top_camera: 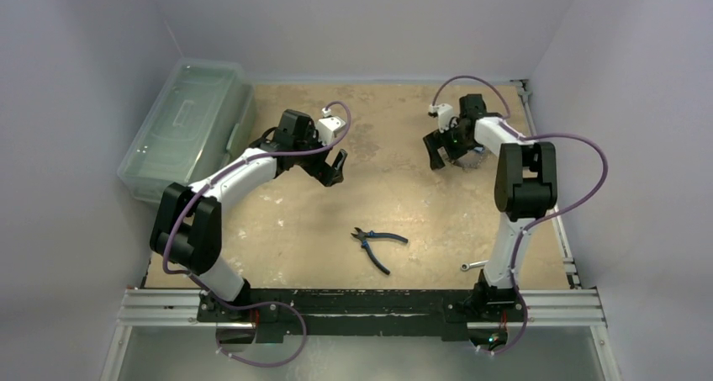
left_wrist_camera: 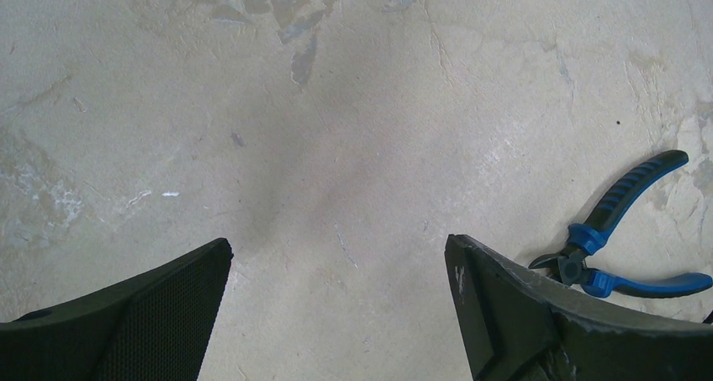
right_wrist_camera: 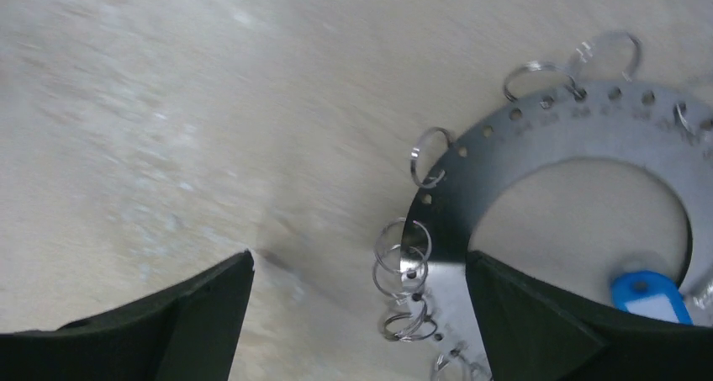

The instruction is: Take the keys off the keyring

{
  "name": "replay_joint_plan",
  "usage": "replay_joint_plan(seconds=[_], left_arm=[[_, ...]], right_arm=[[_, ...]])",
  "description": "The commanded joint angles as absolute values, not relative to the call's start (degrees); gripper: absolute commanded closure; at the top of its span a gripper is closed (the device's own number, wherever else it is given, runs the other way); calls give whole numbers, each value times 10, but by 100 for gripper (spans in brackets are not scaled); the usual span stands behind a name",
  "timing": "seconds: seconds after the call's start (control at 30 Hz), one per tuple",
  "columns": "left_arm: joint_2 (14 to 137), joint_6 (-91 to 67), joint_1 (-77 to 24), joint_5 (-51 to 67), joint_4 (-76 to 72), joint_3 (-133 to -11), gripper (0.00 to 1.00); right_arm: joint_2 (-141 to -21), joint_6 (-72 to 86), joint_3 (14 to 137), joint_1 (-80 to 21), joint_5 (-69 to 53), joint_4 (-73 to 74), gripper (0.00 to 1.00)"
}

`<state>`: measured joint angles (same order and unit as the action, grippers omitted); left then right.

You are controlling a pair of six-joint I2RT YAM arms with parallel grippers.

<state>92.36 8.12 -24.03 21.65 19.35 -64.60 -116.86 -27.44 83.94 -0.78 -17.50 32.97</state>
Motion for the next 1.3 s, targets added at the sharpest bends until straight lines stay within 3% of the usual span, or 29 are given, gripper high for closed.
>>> replay_joint_plan(seconds=[0.0, 0.2, 0.4, 0.57, 0.77, 1.27], left_arm=[[905, 79, -235, 223, 168, -646, 1], [918, 35, -163, 337, 155, -644, 1], [944, -4, -107, 425, 119, -634, 1], [956, -21, -108, 440, 101, -633, 1], [984, -32, -111, 465, 91, -638, 1], [1009, -45, -123, 481, 76, -626, 1]], right_arm=[[-1159, -249, 788, -88, -245, 352, 1], [-1140, -204, 761, -165, -397, 347, 1], [-1041, -142, 752, -191, -547, 275, 1], [-975, -204, 772, -152, -448, 314, 1], [-980, -281, 787, -117, -296, 336, 5], [-1098, -244, 851, -150, -259, 301, 34]])
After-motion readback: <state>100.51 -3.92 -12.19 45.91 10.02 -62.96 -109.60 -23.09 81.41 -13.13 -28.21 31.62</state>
